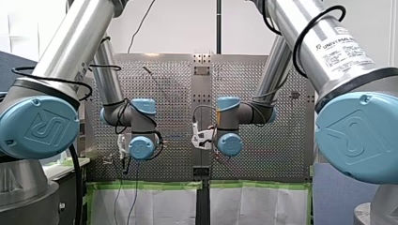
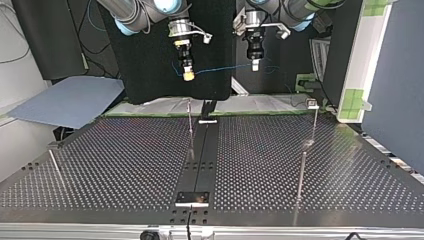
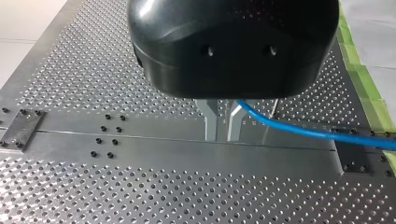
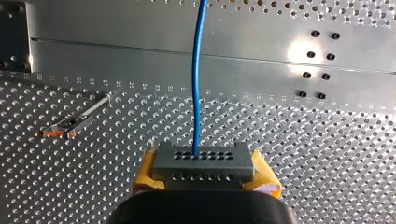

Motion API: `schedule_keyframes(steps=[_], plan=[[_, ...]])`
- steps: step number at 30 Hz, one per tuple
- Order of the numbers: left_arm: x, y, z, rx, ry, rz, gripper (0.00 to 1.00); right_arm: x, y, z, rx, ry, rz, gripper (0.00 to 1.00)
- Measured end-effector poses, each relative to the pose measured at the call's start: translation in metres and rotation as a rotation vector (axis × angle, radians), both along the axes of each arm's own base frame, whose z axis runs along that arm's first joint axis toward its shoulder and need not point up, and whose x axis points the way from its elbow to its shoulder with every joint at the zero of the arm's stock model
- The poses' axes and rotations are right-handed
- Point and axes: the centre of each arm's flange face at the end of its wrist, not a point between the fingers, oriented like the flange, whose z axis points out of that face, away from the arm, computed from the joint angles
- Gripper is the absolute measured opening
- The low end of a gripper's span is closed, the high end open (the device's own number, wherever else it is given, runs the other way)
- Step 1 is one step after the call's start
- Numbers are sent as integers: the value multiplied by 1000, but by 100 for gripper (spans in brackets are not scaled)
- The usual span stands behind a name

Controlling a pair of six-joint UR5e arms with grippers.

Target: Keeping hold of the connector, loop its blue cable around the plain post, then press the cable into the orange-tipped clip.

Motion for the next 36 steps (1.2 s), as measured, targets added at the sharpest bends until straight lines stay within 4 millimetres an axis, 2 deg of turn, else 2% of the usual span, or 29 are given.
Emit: schedule_keyframes(steps=[2,3,5,36], plan=[[0,0,0,0,0,0,11,0,0,0,0,0,0,0],[0,0,0,0,0,0,4,0,0,0,0,0,0,0],[0,0,0,0,0,0,0,0,0,0,0,0,0,0],[0,0,0,0,0,0,0,0,0,0,0,0,0,0]])
